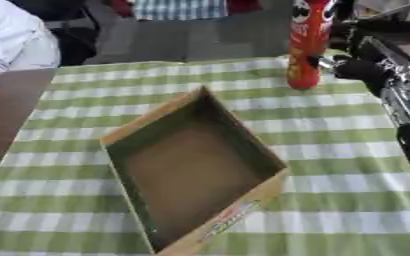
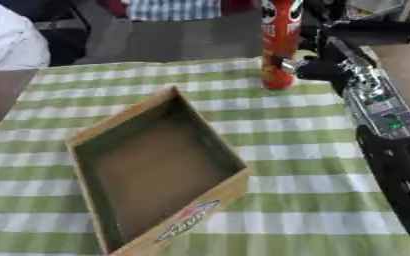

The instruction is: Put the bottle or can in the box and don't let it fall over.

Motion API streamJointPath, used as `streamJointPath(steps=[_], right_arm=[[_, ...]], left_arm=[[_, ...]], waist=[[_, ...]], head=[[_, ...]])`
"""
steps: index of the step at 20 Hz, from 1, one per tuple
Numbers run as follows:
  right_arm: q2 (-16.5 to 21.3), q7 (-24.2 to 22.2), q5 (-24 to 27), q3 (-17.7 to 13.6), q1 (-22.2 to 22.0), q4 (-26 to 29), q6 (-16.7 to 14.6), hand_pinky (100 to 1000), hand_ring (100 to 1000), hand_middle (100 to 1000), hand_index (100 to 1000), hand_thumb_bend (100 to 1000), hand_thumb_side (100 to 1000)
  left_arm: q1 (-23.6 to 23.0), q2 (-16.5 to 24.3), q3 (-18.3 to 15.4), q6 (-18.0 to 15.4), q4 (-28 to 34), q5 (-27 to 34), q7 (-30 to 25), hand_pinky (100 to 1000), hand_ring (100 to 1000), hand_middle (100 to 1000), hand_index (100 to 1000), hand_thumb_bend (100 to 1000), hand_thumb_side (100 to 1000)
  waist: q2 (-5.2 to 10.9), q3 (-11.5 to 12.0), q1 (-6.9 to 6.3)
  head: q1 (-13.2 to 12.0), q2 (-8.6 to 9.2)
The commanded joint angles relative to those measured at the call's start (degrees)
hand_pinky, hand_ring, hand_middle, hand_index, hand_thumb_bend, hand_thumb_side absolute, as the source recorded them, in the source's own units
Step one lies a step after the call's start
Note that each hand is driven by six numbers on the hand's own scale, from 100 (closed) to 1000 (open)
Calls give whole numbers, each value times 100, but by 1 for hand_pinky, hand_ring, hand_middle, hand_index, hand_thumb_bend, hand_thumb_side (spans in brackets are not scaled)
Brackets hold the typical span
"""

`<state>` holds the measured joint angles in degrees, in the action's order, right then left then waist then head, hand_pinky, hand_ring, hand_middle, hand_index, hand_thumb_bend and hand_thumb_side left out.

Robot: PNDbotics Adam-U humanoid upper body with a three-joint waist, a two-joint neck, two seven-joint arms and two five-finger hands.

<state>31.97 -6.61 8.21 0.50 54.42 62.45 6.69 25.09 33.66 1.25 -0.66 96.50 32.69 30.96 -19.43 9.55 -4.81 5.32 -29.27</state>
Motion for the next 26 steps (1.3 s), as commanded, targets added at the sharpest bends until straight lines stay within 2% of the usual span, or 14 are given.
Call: streamJointPath(steps=[1,14,26], right_arm=[[65,153,-87,-84,206,-13,11,980,994,979,969,468,147],[-17,420,-245,-180,568,-436,50,980,989,962,962,471,176],[-29,834,-435,-307,876,-877,25,970,975,952,954,477,149]], left_arm=[[55,135,-33,0,125,9,-14,719,800,774,817,592,659],[102,114,-6,18,153,15,-34,716,796,773,810,586,662],[205,96,36,35,205,27,-62,713,792,770,805,572,673]], waist=[[91,18,3],[-16,99,6],[-150,219,32]], head=[[43,125],[131,278],[209,387]])
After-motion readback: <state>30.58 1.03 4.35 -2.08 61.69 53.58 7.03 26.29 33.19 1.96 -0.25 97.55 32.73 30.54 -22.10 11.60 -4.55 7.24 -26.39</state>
